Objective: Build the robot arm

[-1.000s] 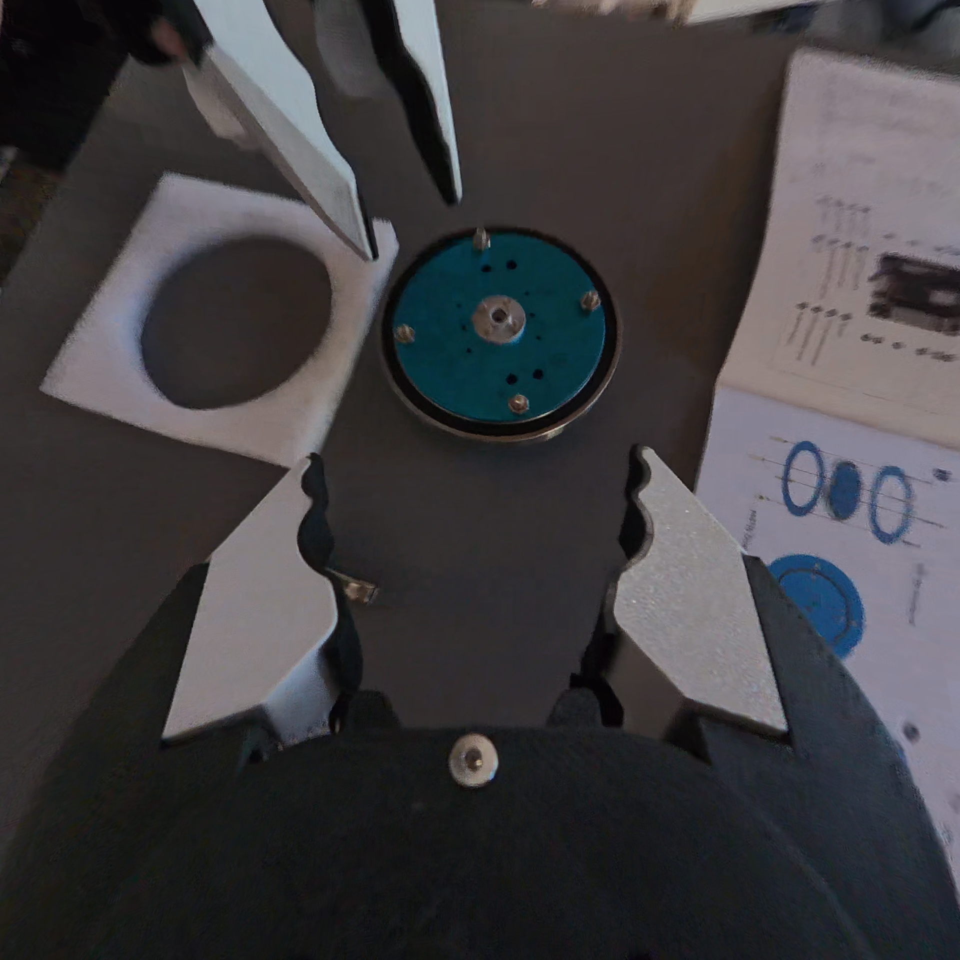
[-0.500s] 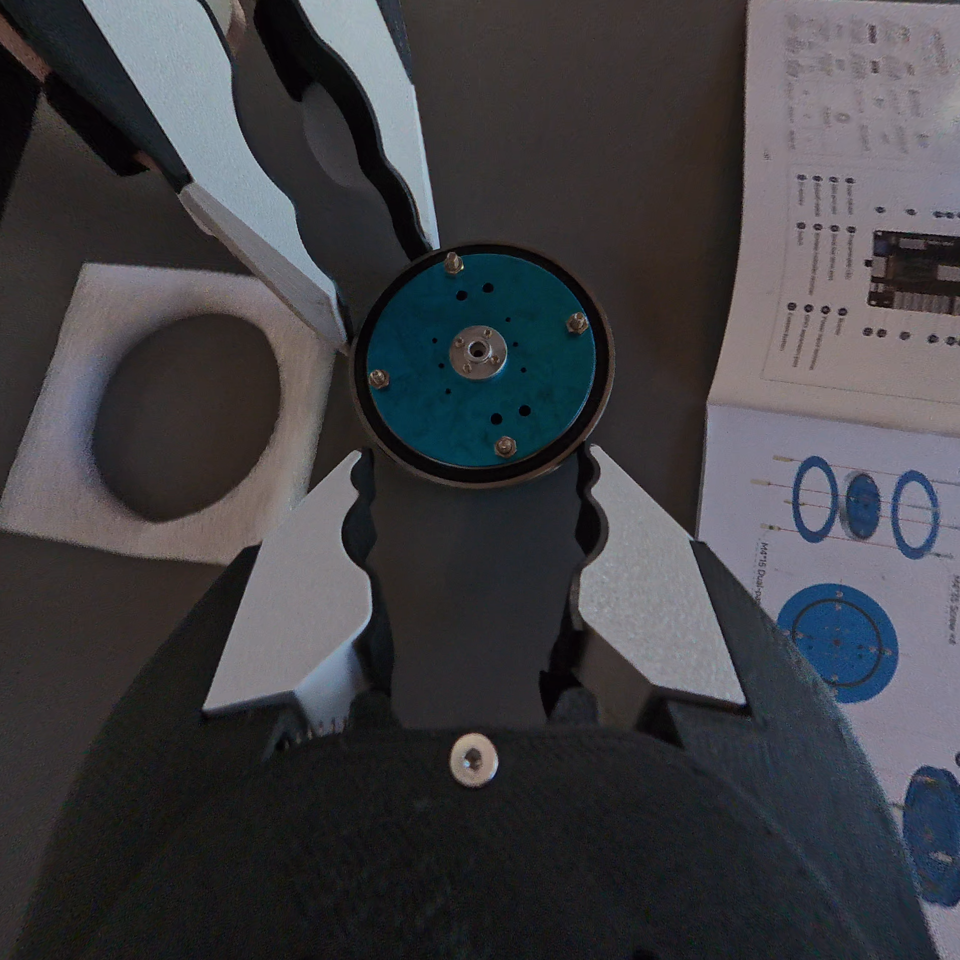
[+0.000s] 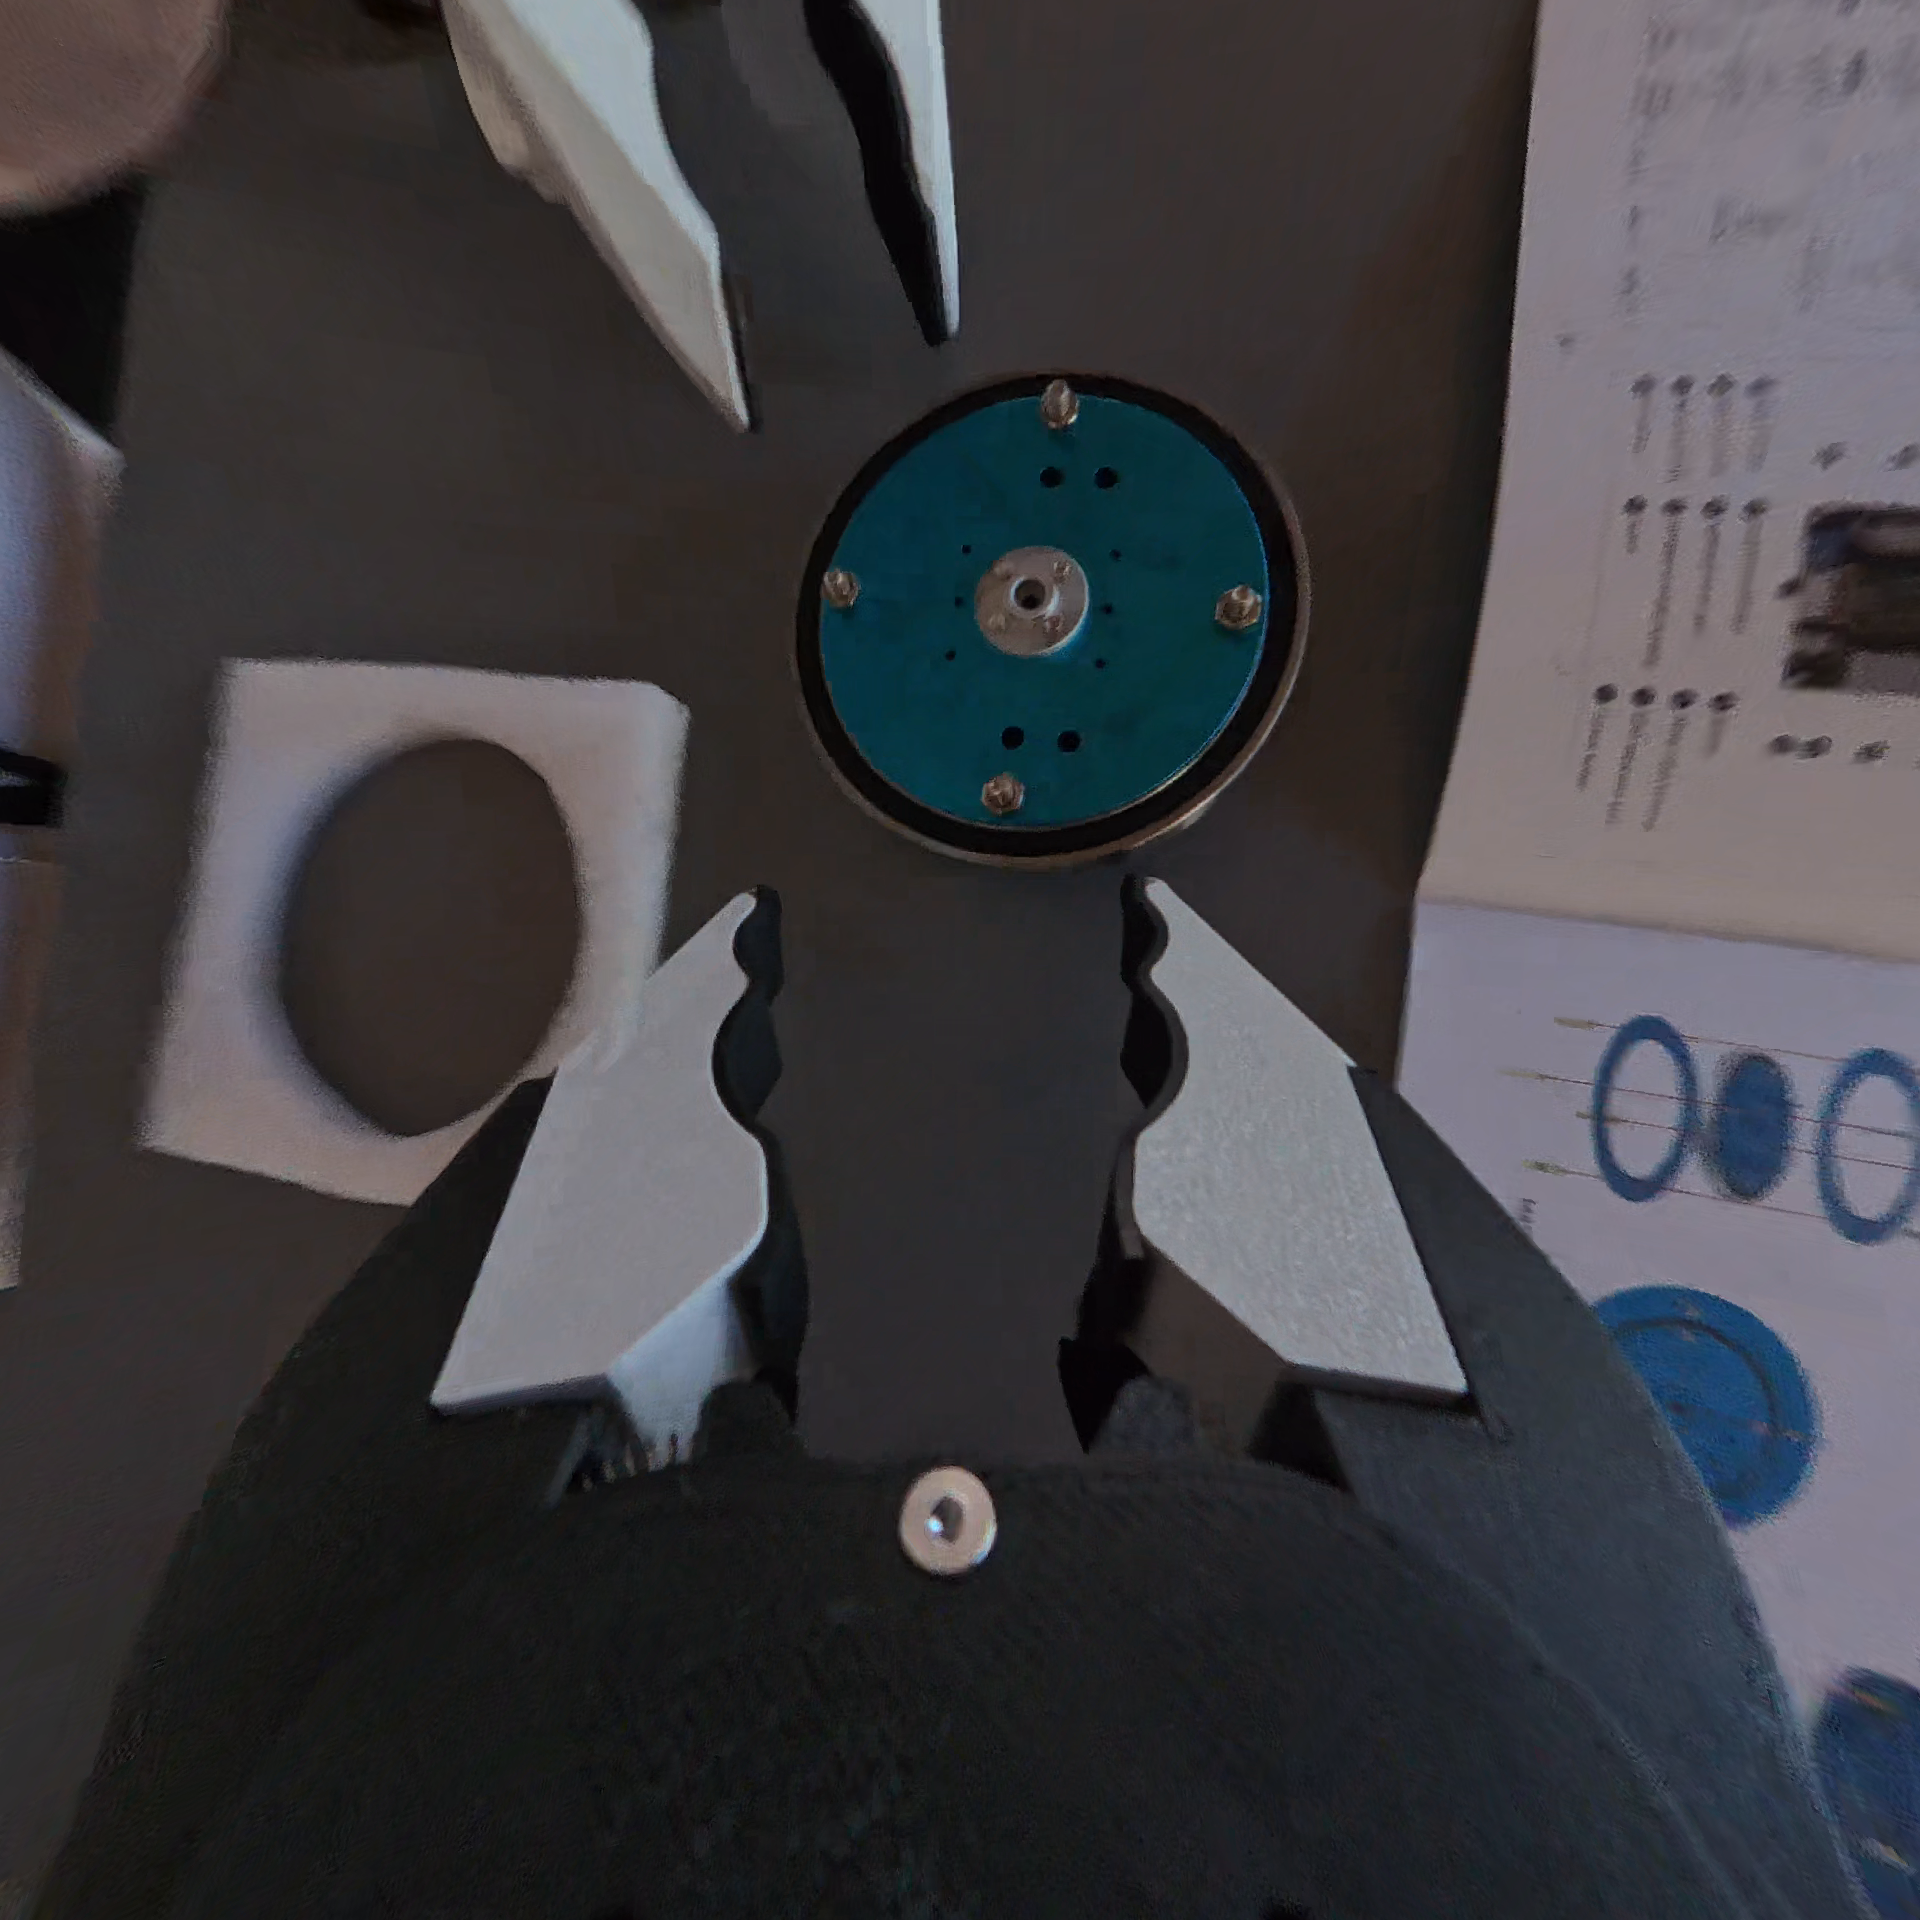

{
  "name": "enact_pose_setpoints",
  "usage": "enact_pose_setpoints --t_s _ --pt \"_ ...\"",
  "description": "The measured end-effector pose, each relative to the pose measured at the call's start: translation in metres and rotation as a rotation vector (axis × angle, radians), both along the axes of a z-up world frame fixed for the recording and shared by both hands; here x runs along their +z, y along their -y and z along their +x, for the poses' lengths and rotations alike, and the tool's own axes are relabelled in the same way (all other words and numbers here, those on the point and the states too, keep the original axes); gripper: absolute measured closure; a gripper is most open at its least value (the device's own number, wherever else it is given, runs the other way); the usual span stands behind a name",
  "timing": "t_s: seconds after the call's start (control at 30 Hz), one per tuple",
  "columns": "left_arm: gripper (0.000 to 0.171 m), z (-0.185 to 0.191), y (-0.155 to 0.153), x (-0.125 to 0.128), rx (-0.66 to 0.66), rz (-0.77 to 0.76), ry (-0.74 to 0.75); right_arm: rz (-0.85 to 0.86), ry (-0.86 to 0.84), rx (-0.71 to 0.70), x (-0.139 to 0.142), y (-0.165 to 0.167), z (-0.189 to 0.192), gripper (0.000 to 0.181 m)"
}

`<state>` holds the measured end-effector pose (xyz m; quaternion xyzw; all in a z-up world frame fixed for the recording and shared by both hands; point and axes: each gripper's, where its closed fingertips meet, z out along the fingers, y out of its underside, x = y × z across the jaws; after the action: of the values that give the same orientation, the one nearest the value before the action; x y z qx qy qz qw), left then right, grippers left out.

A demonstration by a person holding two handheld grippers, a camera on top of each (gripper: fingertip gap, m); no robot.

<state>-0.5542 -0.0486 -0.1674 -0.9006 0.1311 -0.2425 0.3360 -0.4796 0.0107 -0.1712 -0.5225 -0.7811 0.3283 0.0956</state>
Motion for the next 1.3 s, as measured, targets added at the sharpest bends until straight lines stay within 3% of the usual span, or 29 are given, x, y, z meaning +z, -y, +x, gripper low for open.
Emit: enact_pose_setpoints --t_s 0.07,0.13,0.23,0.37,0.47,0.53,0.67,0.8,1.0,1.1,1.3 --pt "0.124 -0.001 -0.002 0.004 -0.007 0.064 -0.084 -0.136 0.076 -0.006 0.006 -0.006 -0.002 0.115" --pt "0.115 0.005 -0.006 0.012 0.027 0.113 -0.079 -0.234 0.096 -0.045 0.015 -0.02 -0.014 0.116" --pt "0.116 0.013 -0.014 0.022 0.081 0.144 -0.012 -0.432 0.132 -0.087 0.03 -0.032 -0.04 0.143" --pt "0.103 0.018 -0.018 0.016 0.093 0.222 -0.176 -0.526 0.318 -0.047 0.017 -0.032 -0.051 0.146" --pt "0.118 0.025 -0.021 0.027 0.079 0.388 -0.416 -0.549 0.387 -0.019 0.008 -0.027 -0.054 0.147" --pt "0.124 0.041 -0.023 0.036 0.02 0.475 -0.469 -0.549 0.457 0.009 -0.001 -0.024 -0.05 0.15" --pt "0.128 0.053 -0.026 0.018 -0.047 0.407 -0.52 -0.685 0.574 0.023 -0.001 -0.014 -0.043 0.159" --pt "0.123 0.043 -0.025 0.008 -0.007 0.362 -0.551 -0.857 0.611 -0.122 0.001 -0.009 -0.04 0.164" --pt "0.098 0.025 -0.008 0.011 0.089 0.343 -0.431 -1.079 0.5 -0.402 0.007 0.008 -0.018 0.169" --pt "0.094 0.029 0.0 0.002 0.045 0.28 -0.335 -1.141 0.44 -0.526 0.006 0.009 -0.015 0.169" --pt "0.095 0.021 -0.007 -0.012 -0.022 0.268 -0.391 -1.282 0.467 -0.631 0.012 0.02 -0.012 0.17"
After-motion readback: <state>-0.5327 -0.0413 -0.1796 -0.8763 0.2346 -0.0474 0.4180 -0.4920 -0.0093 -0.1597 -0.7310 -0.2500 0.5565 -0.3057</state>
